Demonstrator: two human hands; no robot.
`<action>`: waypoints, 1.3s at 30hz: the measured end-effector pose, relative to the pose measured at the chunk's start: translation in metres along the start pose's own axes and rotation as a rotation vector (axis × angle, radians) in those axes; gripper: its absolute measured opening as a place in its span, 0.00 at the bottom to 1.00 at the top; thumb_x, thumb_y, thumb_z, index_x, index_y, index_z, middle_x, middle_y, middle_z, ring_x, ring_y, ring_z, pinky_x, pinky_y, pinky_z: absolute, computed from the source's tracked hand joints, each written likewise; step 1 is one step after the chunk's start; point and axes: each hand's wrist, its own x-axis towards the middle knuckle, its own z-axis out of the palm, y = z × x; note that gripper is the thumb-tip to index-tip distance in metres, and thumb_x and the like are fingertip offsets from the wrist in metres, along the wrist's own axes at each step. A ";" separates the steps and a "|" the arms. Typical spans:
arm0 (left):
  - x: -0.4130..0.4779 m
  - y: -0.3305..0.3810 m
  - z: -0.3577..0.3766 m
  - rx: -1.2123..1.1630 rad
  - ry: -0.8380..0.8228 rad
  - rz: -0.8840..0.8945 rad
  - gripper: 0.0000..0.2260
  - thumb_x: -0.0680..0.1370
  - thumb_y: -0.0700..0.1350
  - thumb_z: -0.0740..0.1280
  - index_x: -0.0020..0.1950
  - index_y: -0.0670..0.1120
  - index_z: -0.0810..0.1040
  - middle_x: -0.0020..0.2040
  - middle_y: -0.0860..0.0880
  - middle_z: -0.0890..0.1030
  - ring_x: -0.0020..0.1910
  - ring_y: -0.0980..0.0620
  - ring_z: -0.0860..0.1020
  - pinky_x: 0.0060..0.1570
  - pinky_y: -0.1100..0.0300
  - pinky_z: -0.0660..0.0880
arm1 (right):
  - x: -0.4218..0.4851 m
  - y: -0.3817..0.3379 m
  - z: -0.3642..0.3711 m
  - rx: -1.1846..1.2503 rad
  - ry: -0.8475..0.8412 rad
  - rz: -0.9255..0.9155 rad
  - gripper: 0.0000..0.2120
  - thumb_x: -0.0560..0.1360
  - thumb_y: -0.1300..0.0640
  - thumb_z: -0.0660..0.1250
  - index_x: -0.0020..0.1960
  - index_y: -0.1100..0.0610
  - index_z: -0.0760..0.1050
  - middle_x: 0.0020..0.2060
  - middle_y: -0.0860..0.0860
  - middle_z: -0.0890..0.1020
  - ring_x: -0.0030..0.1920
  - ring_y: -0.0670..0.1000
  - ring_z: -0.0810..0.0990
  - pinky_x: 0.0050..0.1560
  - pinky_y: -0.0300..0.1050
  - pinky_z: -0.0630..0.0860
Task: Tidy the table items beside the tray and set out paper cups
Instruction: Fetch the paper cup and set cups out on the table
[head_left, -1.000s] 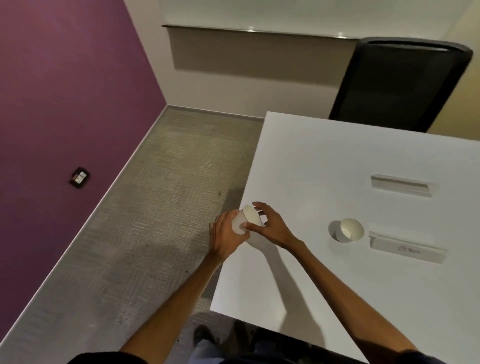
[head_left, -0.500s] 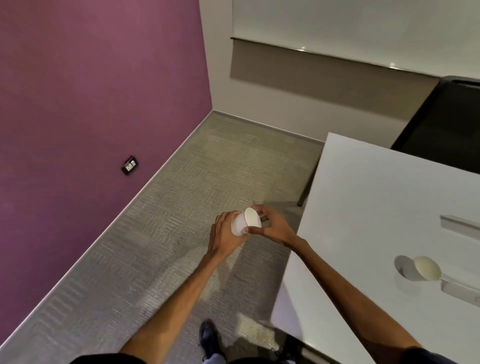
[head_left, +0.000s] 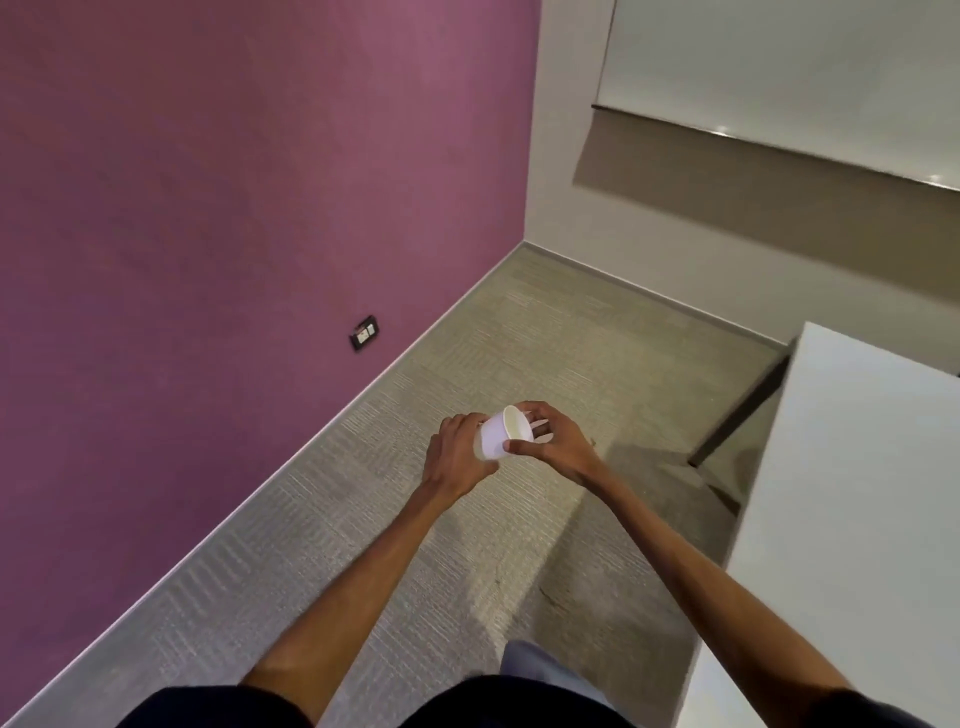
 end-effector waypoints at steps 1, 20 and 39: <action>0.005 -0.004 -0.004 -0.001 0.012 -0.013 0.32 0.64 0.48 0.78 0.65 0.48 0.71 0.61 0.49 0.77 0.60 0.49 0.73 0.54 0.52 0.74 | 0.009 -0.003 0.001 0.002 -0.003 -0.006 0.27 0.66 0.47 0.78 0.62 0.46 0.73 0.56 0.46 0.78 0.52 0.44 0.80 0.44 0.31 0.74; 0.288 0.060 0.046 0.088 -0.068 0.141 0.29 0.63 0.47 0.76 0.63 0.49 0.75 0.55 0.48 0.79 0.53 0.46 0.78 0.48 0.54 0.75 | 0.221 0.045 -0.151 0.046 0.144 0.041 0.26 0.65 0.44 0.78 0.60 0.49 0.78 0.53 0.44 0.82 0.50 0.42 0.80 0.49 0.35 0.75; 0.570 0.245 0.171 0.025 -0.283 0.470 0.22 0.65 0.46 0.72 0.56 0.51 0.69 0.50 0.51 0.79 0.45 0.46 0.77 0.38 0.58 0.70 | 0.346 0.117 -0.406 0.148 0.534 0.197 0.29 0.66 0.45 0.78 0.64 0.50 0.74 0.53 0.47 0.81 0.48 0.45 0.80 0.45 0.34 0.76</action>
